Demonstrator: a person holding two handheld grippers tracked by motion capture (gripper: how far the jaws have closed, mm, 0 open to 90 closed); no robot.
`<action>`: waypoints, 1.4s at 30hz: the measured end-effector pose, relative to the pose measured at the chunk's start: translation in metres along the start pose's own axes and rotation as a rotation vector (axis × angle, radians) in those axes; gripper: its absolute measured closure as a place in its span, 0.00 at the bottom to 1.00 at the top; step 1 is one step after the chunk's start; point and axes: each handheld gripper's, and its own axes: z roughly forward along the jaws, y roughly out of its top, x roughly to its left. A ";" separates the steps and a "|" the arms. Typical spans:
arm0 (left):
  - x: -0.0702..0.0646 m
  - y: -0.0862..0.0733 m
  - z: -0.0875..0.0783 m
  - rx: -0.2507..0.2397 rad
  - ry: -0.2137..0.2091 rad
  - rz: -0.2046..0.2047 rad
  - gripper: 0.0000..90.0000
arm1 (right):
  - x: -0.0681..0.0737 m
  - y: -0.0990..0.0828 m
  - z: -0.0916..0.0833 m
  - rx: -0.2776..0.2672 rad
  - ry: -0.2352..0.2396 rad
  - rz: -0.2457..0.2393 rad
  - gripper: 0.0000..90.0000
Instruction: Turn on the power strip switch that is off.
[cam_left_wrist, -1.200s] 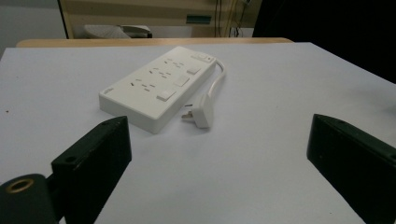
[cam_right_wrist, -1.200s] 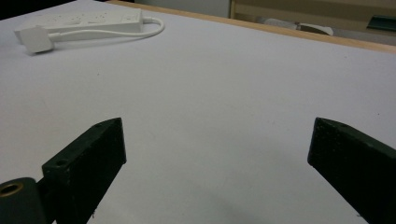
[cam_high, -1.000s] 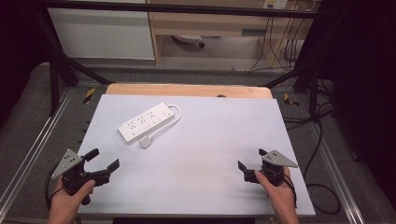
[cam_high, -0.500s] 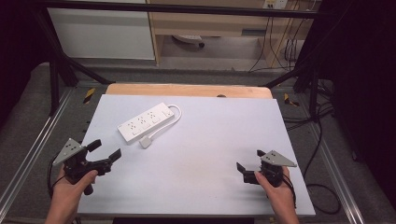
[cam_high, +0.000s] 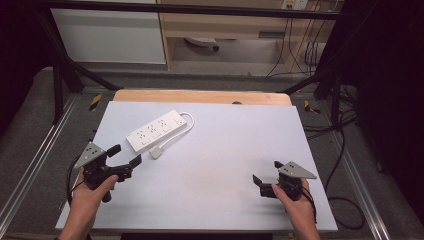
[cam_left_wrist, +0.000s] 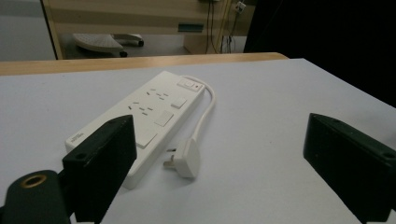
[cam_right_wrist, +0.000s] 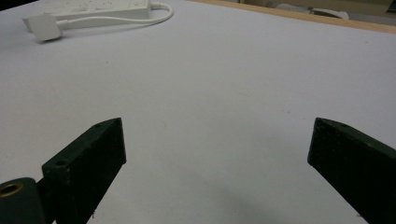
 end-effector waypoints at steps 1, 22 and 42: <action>-0.001 0.001 0.004 0.004 0.001 0.006 0.11 | 0.000 0.000 0.000 0.003 0.006 0.007 0.08; 0.010 0.027 0.025 -0.003 0.029 0.009 0.12 | 0.001 0.000 0.000 0.013 0.001 0.040 0.05; 0.008 0.038 0.059 0.047 0.057 0.030 0.14 | 0.001 0.001 0.000 0.015 0.011 0.043 0.05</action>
